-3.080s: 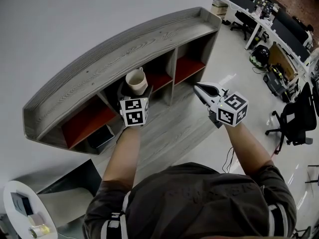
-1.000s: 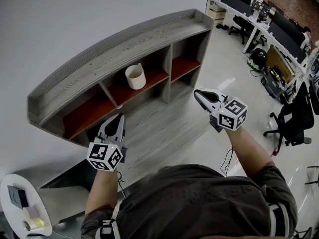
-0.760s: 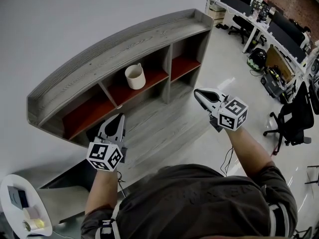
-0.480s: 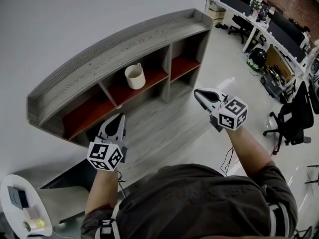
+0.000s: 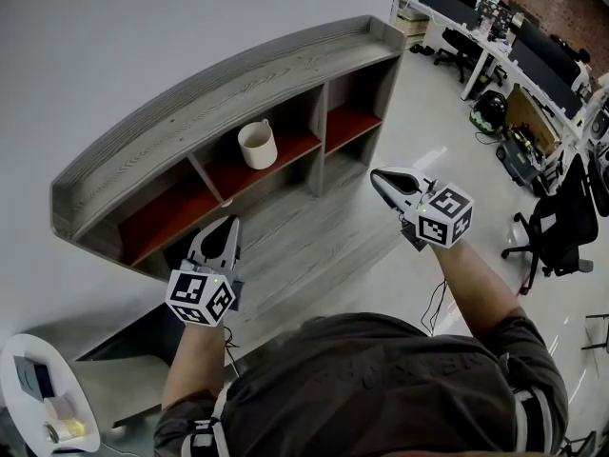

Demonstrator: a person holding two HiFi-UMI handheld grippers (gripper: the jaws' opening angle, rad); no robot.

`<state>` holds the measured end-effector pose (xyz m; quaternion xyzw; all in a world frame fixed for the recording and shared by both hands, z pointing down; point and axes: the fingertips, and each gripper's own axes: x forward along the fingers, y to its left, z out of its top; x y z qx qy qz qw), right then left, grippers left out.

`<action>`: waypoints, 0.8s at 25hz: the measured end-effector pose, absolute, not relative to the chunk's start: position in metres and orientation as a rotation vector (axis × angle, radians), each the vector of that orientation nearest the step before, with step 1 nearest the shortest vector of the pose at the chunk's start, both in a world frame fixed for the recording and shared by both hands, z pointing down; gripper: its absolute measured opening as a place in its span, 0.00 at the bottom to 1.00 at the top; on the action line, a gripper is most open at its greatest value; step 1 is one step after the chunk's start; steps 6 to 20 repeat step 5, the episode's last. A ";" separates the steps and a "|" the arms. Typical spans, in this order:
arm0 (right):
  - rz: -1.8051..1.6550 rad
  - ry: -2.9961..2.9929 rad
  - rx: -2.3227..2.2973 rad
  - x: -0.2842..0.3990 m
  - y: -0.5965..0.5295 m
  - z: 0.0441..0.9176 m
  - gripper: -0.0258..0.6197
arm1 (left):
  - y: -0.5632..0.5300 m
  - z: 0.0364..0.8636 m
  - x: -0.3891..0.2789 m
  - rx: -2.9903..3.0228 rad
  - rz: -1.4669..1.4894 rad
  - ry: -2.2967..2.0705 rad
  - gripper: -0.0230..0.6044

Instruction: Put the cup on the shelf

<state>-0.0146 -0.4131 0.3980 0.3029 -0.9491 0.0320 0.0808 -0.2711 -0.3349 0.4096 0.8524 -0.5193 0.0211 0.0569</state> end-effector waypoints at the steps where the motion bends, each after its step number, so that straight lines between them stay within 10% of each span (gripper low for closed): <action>1: 0.096 -2.838 0.905 -0.015 -0.413 0.398 0.02 | -0.335 0.410 -0.271 2.585 0.064 -1.574 0.04; 20: 0.096 -2.838 0.904 -0.016 -0.411 0.398 0.02 | -0.334 0.409 -0.272 2.584 0.066 -1.570 0.04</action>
